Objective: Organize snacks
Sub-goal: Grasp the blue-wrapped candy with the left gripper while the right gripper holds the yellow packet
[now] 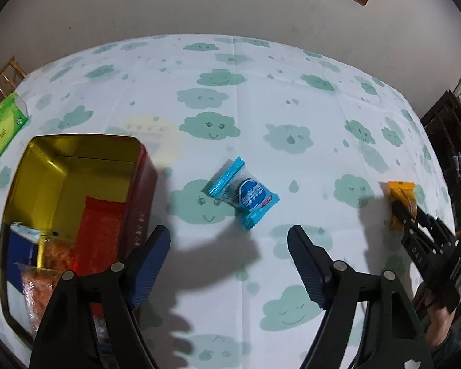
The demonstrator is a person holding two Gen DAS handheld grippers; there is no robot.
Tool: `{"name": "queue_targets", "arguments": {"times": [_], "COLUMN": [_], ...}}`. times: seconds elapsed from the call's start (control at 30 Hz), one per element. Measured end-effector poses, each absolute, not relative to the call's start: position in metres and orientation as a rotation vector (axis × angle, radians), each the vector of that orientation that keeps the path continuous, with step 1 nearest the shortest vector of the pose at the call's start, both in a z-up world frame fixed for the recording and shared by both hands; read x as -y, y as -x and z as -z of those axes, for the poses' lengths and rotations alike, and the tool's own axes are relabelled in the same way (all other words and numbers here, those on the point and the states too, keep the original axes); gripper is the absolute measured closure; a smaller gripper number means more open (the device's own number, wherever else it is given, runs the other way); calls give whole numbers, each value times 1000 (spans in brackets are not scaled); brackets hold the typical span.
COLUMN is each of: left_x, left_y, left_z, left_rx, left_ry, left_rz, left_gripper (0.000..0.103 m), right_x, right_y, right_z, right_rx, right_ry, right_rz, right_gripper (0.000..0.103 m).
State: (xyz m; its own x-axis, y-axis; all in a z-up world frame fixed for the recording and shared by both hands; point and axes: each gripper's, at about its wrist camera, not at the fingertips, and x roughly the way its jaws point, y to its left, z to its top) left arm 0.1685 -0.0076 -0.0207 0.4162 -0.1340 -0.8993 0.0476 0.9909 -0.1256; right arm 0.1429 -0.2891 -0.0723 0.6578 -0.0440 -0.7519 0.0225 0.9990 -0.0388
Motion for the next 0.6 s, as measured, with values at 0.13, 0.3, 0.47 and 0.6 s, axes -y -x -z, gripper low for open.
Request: {"name": "queue_targets", "arguments": {"times": [0.13,0.3,0.47,0.6], "left_x": [6,6,15,20], "left_y": [-183,-202,-215,-222], "left_z": [23,25,30,37], "left_rx": [-1153,-1168,-1181,-1193], "left_ry": [171,247,241,226], "left_rz": [91,52,26,22], "left_gripper": [28,29,32,38], "right_x": [289,288,290,292], "right_y": [-144,-144,-144,-144], "right_z": [74,74,74,74], "right_rx": [-858,-859,-859,-860], "right_ry": [22,18,8,-1], "right_rz": [30,28,22,17], "right_gripper": [65,65,65,65]}}
